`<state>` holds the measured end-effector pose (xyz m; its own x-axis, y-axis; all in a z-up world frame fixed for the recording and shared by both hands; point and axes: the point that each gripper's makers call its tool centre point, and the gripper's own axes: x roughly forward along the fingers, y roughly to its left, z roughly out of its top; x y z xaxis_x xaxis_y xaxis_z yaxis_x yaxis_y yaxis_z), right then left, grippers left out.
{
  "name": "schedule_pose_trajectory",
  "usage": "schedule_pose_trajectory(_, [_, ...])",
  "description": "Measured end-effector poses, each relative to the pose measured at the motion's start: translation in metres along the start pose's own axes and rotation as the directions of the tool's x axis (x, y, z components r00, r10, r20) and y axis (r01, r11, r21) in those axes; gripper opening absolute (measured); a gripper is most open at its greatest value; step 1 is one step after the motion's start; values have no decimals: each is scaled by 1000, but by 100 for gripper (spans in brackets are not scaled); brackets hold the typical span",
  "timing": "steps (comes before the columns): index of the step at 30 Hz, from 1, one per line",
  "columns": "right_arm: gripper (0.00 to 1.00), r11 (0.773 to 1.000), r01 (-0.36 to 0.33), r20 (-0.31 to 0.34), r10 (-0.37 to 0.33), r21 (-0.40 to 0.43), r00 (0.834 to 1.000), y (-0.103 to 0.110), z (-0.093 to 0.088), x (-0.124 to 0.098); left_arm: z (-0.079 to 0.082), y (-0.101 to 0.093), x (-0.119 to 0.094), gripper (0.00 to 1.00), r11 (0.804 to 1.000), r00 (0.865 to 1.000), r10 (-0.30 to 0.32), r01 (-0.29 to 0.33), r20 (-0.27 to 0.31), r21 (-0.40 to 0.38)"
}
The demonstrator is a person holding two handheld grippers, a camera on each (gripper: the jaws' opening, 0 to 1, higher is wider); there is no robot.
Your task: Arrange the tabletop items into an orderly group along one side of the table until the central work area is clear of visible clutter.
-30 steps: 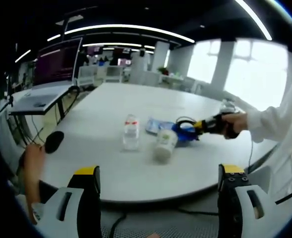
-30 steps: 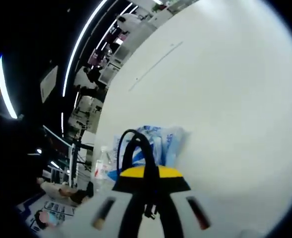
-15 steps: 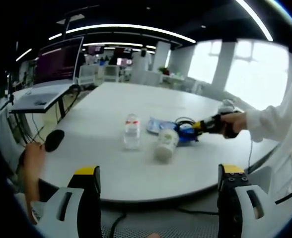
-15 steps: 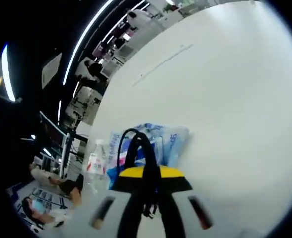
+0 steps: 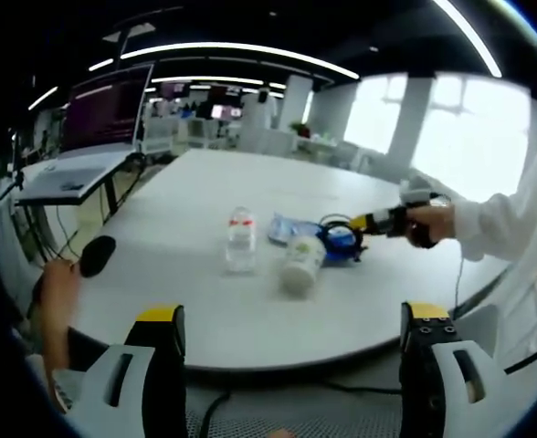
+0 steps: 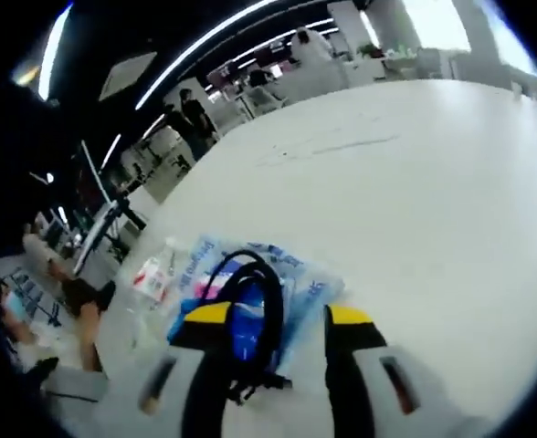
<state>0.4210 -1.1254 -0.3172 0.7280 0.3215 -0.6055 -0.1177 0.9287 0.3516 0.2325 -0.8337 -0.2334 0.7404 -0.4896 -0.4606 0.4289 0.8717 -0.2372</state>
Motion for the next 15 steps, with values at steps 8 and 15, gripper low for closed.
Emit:
schedule_pose_trajectory(8, [28,974,19,-92,-41,-226,995,1,-8,22,-1,-1,0,95,1000,1000,0,0,2,-1])
schedule_pose_trajectory(15, [11,978,51,-114,-76,-204,991,1,-14,25,-2,0,0,95,1000,1000,10,-10,4,-16])
